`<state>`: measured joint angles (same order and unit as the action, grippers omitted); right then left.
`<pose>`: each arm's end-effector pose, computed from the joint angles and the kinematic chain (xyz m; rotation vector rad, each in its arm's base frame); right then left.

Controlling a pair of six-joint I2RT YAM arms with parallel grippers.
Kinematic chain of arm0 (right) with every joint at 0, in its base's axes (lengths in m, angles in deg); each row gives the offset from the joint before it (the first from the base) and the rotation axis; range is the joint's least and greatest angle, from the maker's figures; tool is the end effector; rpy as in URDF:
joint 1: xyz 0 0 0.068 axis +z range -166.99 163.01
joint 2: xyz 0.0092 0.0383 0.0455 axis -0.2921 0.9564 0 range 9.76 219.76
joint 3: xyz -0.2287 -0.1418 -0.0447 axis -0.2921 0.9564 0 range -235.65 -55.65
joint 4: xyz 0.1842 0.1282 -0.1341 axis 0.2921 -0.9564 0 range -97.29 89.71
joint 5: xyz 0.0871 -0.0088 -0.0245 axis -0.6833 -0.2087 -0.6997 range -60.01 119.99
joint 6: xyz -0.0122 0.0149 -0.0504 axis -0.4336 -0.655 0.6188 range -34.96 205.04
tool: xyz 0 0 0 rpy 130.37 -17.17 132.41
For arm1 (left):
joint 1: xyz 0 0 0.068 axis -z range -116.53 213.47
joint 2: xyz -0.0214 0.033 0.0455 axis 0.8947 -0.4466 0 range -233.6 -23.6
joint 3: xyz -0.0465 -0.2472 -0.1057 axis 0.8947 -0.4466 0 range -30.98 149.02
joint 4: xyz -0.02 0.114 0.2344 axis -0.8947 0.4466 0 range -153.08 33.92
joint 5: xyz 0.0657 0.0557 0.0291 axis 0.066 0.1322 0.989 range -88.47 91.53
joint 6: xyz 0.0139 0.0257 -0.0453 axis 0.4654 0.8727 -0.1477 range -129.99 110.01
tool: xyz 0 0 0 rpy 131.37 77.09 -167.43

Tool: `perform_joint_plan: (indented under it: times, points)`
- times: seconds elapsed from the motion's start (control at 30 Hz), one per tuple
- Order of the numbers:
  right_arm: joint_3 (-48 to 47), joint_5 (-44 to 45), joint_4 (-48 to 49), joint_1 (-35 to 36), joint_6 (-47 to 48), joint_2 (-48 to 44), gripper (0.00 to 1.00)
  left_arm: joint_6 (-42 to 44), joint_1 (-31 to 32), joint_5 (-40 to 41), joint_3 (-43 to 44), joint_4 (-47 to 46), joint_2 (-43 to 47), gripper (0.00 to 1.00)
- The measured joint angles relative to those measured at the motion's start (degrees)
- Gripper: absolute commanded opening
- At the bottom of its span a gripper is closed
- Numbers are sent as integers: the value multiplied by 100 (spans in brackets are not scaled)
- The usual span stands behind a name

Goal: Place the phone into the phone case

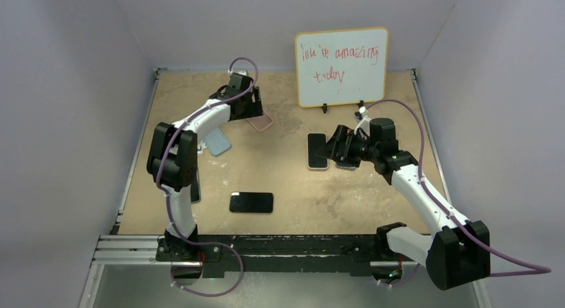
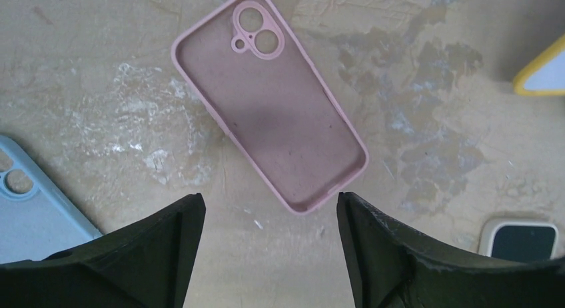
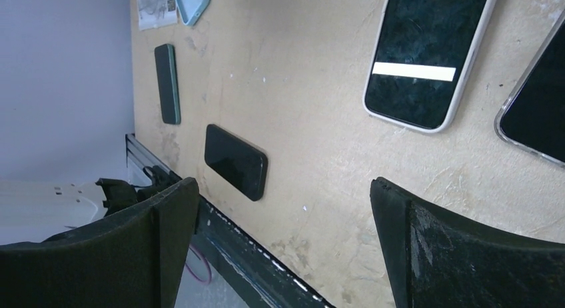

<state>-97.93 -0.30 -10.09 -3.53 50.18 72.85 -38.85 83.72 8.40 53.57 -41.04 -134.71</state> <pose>0.2303 0.0736 0.2647 0.0742 2.2034 1.0464 0.4080 -0.1460 0.2219 -0.2370 2.4143 -0.2484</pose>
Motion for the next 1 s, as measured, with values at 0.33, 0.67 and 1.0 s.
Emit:
perform_joint_plan:
  times: [0.33, 0.67, 1.0]
  points:
    - [76, -48, -11, 0, -31, -83, 99, -61, 0, 393, 210, -59, -581, 55]
    - [76, -72, -7, 0, -48, -151, 99, -52, -4, 437, 297, -70, -981, 48]
    - [76, -68, -17, 4, -79, -214, 99, -50, -22, 459, 343, -105, -1091, 23]
